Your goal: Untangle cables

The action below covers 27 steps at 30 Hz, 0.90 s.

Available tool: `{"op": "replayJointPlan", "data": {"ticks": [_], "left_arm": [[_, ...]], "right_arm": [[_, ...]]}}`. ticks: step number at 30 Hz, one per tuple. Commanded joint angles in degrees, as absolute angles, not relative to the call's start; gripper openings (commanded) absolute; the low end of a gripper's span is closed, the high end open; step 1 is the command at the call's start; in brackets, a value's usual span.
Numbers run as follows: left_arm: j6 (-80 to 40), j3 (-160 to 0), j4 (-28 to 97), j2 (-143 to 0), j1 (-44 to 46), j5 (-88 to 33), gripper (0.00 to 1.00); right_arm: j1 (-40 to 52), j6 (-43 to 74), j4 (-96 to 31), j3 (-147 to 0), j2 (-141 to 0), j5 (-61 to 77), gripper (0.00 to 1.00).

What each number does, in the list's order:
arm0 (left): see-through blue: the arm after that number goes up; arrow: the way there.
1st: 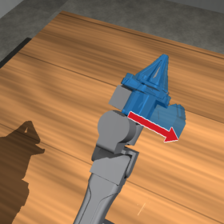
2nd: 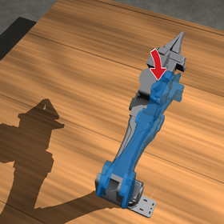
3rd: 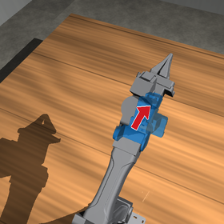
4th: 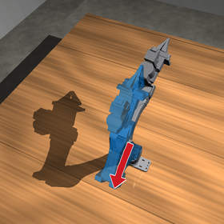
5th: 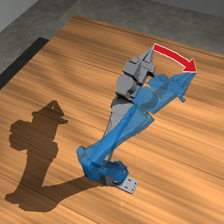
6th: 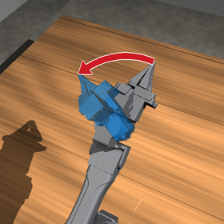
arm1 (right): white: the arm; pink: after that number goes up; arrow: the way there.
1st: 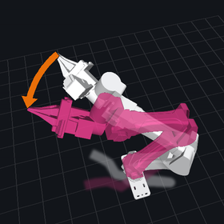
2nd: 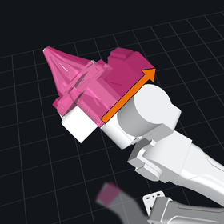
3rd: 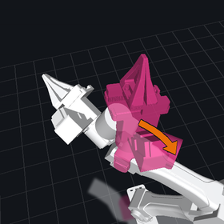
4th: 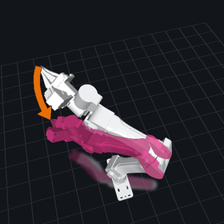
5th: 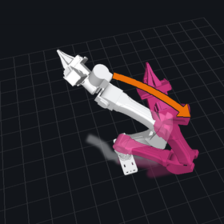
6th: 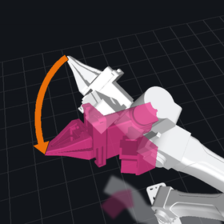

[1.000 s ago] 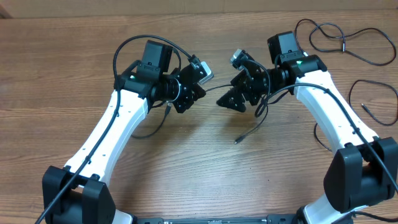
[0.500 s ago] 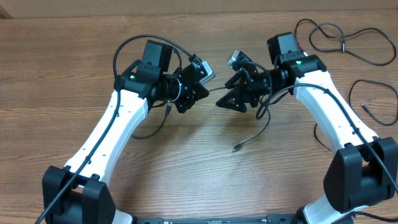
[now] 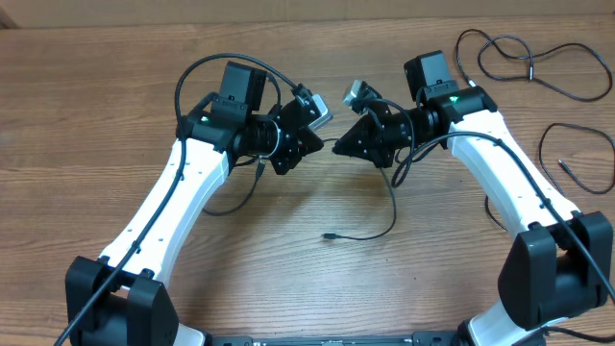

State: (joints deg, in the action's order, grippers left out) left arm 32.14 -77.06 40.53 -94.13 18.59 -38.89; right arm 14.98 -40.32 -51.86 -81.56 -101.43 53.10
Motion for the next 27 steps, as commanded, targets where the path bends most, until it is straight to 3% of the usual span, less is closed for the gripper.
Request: {"op": "replayJointPlan", "data": {"ticks": [1, 6, 7, 8, 9, 10, 18, 27], "left_arm": [[32.58, -77.03, 40.25, -93.25, 18.39, -40.12, 0.04], [31.70, -77.01, 40.23, -93.25, 18.39, -40.12, 0.05], [31.22, -77.01, 40.23, -93.25, 18.39, -40.14, 0.21], [30.70, -77.03, 40.23, -93.25, 18.39, -40.12, 0.44], [30.26, -77.03, 40.23, -93.25, 18.39, -40.12, 0.89], [29.93, -77.03, 40.21, -93.25, 18.39, -40.12, 1.00], [29.54, -77.06, 40.18, -93.10, 18.33, -40.01, 1.00], [29.10, -77.06, 40.27, -93.08, 18.28, -36.77, 0.99]], "right_arm": [[15.14, -40.34, -51.75, -81.56, -101.08, 54.08, 0.04], [15.16, -40.36, -51.72, -81.56, -101.08, 54.08, 0.04], [15.16, -40.34, -51.72, -81.56, -101.08, 54.08, 0.04], [15.14, -40.34, -51.72, -81.56, -101.08, 54.06, 0.04], [15.14, -40.34, -51.75, -81.56, -101.08, 53.95, 0.04], [15.09, -40.27, -51.72, -81.56, -101.08, 53.56, 0.04], [13.21, -27.53, -48.40, -81.62, -101.06, 41.19, 0.04], [4.01, -14.92, -48.66, -85.84, -100.20, 33.43, 0.04]]}}
